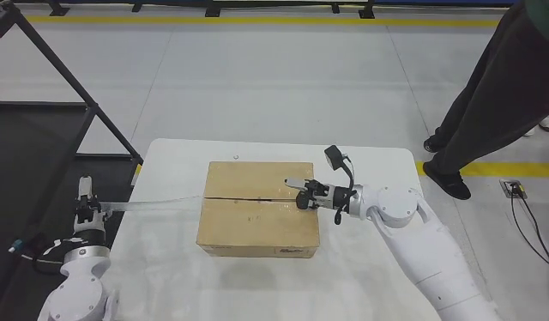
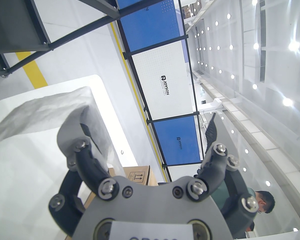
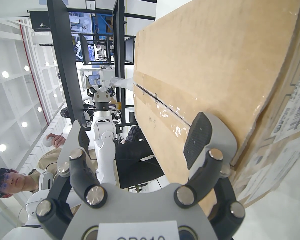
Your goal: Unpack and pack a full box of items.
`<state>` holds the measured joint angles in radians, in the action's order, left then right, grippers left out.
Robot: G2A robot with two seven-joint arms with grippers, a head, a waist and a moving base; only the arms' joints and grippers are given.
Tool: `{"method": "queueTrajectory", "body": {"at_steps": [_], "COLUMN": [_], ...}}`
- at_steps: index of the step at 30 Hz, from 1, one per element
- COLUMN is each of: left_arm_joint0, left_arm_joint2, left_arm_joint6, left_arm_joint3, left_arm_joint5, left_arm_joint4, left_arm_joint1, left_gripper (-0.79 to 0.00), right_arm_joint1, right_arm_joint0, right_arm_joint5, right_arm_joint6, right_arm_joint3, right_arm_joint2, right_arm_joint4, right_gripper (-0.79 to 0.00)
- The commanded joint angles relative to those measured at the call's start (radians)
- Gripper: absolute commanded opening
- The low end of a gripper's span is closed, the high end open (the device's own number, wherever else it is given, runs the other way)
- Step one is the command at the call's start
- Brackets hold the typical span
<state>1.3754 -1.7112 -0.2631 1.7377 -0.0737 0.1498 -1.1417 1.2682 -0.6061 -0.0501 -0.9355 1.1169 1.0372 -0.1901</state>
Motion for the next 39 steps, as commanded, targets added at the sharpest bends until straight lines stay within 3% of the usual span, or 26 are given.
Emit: {"method": "queueTrajectory", "body": {"at_steps": [1, 14, 26, 39], "left_arm_joint0": [0.001, 0.016, 0.056, -0.101], "left_arm_joint2": [-0.010, -0.015, 0.067, 0.259], "left_arm_joint6": [0.001, -0.002, -0.044, 0.056], "left_arm_joint3": [0.007, 0.095, 0.317, 0.312], "left_arm_joint5": [0.003, 0.037, 0.049, -0.050], "left_arm_joint4": [-0.001, -0.099, -0.305, -0.503], "left_arm_joint1": [-0.001, -0.010, -0.025, -0.042], "left_gripper": [0.000, 0.000, 0.000, 0.000], "right_arm_joint1": [0.000, -0.003, -0.012, -0.020], "right_arm_joint0": [0.001, -0.019, -0.062, -0.103], "right_arm_joint5": [-0.002, -0.004, -0.033, -0.007], "right_arm_joint6": [0.001, 0.011, 0.045, 0.068], "right_arm_joint3": [-0.001, 0.024, 0.087, 0.123], "right_arm_joint2": [-0.001, 0.010, 0.043, 0.070], "right_arm_joint4": [0.000, 0.005, -0.007, -0.010], "right_gripper": [0.000, 0.000, 0.000, 0.000]}}
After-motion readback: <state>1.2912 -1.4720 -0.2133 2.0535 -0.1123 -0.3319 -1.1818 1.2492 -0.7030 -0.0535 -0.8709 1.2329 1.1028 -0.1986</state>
